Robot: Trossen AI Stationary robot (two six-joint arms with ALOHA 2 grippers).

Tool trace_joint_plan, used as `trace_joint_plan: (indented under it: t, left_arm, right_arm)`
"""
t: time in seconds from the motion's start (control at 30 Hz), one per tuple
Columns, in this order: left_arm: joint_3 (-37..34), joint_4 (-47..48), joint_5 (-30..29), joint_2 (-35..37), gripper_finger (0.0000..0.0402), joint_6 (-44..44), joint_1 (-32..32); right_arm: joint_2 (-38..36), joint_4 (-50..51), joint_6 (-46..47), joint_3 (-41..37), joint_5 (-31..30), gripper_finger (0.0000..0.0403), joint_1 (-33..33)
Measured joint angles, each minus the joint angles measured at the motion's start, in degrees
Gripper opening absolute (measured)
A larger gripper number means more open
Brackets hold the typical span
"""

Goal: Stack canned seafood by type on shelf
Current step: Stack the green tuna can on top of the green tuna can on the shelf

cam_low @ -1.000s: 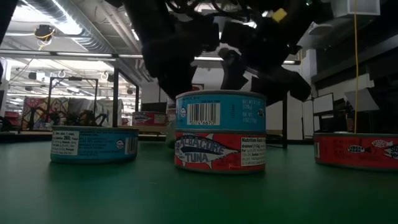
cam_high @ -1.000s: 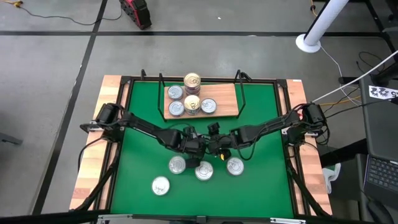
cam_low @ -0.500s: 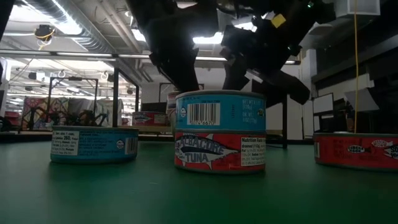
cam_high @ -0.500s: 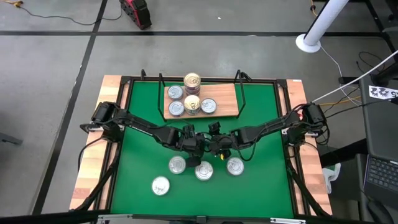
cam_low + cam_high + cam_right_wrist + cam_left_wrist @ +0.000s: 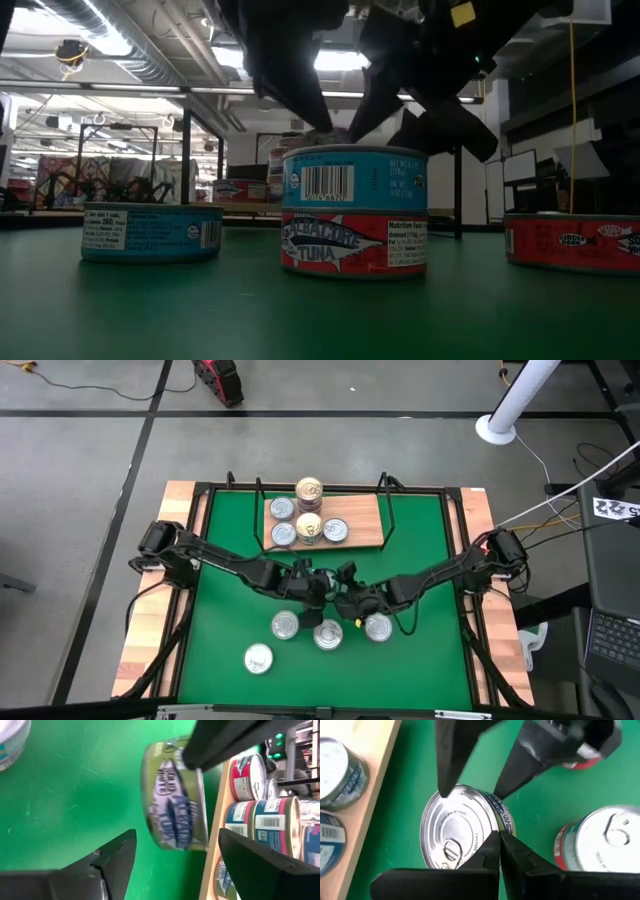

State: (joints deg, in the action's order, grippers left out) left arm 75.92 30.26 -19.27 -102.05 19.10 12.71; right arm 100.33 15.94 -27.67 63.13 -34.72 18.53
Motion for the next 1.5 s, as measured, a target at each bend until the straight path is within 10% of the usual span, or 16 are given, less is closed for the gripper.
trace_joint_plan:
  t: [0.47,0.93,1.5]
  left_arm:
    - [0.0,-2.66,1.43,0.81,0.0,-1.52,0.0]
    - [0.0,-2.84,1.29,0.84,0.0002,-2.8,-0.06]
    - [0.02,3.46,1.51,5.39,0.0143,-8.15,-0.1]
  right_arm:
    - [0.0,-3.21,-1.26,0.0,-0.92,0.027,0.62]
    - [0.11,-2.73,-4.14,-0.04,-0.61,0.0126,0.62]
    - [0.11,-1.85,-10.73,-0.02,-8.15,0.0135,-0.73]
